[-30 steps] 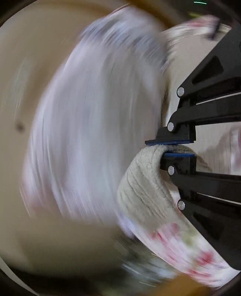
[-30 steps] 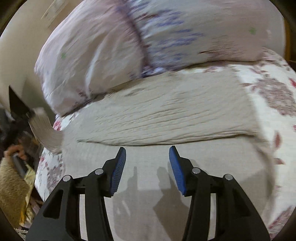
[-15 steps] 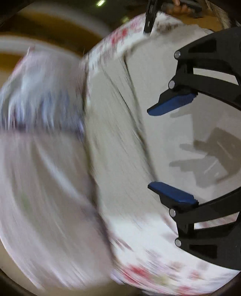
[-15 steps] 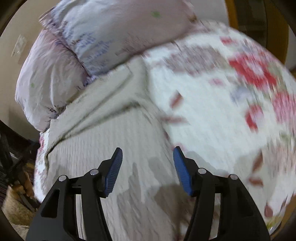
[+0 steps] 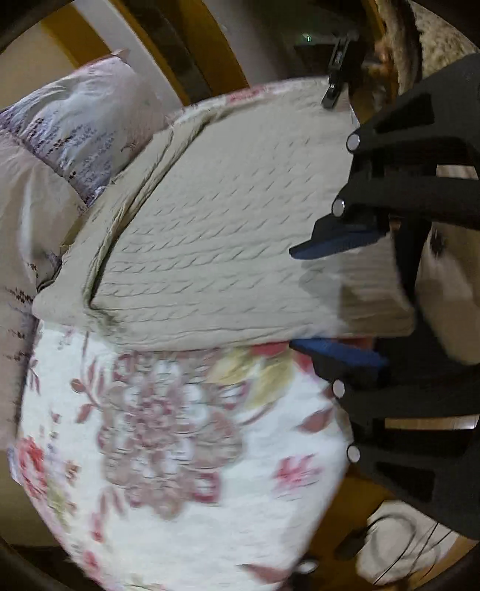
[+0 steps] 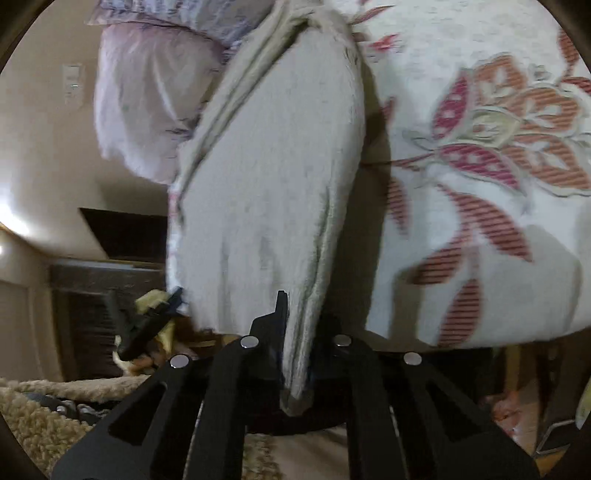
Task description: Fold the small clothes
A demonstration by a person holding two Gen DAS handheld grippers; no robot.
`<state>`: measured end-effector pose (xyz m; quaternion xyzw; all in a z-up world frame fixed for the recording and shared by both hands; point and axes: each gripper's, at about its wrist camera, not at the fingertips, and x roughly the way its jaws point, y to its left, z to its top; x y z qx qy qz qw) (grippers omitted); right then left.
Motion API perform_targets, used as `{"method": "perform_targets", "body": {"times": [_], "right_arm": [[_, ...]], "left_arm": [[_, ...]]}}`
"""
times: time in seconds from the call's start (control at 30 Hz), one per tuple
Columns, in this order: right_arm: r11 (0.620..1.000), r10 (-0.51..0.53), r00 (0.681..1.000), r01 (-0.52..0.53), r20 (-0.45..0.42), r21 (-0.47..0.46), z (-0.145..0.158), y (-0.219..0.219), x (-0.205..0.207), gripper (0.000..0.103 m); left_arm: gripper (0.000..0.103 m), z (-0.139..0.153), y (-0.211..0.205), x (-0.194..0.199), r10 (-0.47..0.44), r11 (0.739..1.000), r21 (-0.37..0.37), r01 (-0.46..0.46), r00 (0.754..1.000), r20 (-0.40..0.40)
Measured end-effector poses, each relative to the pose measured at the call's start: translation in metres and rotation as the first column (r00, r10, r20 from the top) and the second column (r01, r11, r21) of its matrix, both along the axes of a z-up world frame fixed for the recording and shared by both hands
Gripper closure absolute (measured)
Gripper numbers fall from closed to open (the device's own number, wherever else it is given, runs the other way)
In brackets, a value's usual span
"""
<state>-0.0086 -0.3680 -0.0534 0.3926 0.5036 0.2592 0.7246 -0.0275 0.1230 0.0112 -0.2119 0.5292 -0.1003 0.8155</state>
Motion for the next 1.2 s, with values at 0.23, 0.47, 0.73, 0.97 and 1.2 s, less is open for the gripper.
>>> {"method": "perform_targets", "body": {"times": [0.23, 0.47, 0.73, 0.97, 1.2], "right_arm": [[0.993, -0.082, 0.972, 0.060, 0.220, 0.102, 0.063, 0.000, 0.055, 0.095], [0.966, -0.253, 0.902, 0.214, 0.351, 0.148, 0.113, -0.010, 0.171, 0.095], [0.892, -0.451, 0.884, 0.452, 0.126, 0.022, 0.088, -0.014, 0.271, 0.038], [0.914, -0.387, 0.905, 0.401, 0.178, -0.053, 0.079, -0.021, 0.224, 0.024], [0.934, -0.338, 0.925, 0.353, 0.172, -0.065, 0.073, -0.011, 0.212, 0.024]], "left_arm": [[0.093, 0.001, -0.018, 0.021, -0.060, 0.992, -0.117, 0.056, 0.998, -0.032], [0.096, 0.075, 0.011, 0.152, 0.045, 0.990, -0.144, -0.010, 0.969, 0.243], [0.029, 0.055, 0.022, 0.271, 0.132, 0.991, -0.009, -0.132, 0.982, 0.137], [0.025, 0.008, 0.042, 0.255, 0.055, 0.989, -0.141, -0.054, 0.998, 0.008], [0.084, -0.020, 0.028, 0.266, 0.112, 0.962, -0.248, -0.117, 0.993, -0.034]]}}
